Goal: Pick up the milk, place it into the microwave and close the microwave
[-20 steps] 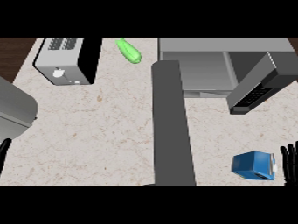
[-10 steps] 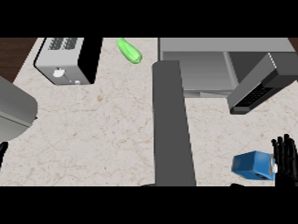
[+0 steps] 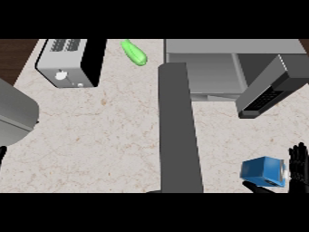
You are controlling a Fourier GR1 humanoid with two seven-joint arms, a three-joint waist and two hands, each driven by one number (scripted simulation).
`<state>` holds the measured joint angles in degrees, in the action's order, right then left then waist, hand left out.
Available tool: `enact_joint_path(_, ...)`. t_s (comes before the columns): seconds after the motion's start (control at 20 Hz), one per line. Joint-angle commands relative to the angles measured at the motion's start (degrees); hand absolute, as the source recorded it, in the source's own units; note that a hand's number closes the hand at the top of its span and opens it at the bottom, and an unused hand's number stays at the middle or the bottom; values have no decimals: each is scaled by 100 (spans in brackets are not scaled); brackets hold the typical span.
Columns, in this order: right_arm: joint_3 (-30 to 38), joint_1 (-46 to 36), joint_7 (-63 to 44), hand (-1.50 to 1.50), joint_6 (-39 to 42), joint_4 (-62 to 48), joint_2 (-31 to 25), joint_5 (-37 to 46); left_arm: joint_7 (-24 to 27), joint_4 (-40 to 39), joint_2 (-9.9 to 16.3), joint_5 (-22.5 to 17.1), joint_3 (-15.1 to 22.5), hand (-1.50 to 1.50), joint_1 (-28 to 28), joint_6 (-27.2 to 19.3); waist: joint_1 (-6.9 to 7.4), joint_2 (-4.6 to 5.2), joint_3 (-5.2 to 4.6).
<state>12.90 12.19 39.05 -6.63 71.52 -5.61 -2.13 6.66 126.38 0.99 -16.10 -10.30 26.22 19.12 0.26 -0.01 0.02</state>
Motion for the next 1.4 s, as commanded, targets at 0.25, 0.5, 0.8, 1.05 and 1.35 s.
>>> enact_joint_path(0.25,401,-596,501,-150,1161,-1467,-695,-430,74,-65,18,-250,-235,-150,80,307,21,-3,0)
enact_joint_path(0.5,-258,-394,867,-150,2887,-1544,-702,-577,-78,-17,-96,54,58,-150,-100,-36,6,-7,3)
enact_joint_path(0.8,-305,-403,1675,150,2159,-1308,-358,-276,-354,52,-94,77,112,-150,-282,-265,-27,-5,-1)
enact_joint_path(1.05,16,-553,1264,150,908,-699,-118,-271,-179,-160,64,-284,-321,-150,-204,86,-22,-8,-5)
enact_joint_path(1.35,-631,14,1002,150,1001,526,364,-150,-32,161,-93,90,295,-150,247,-30,-23,-13,-5)
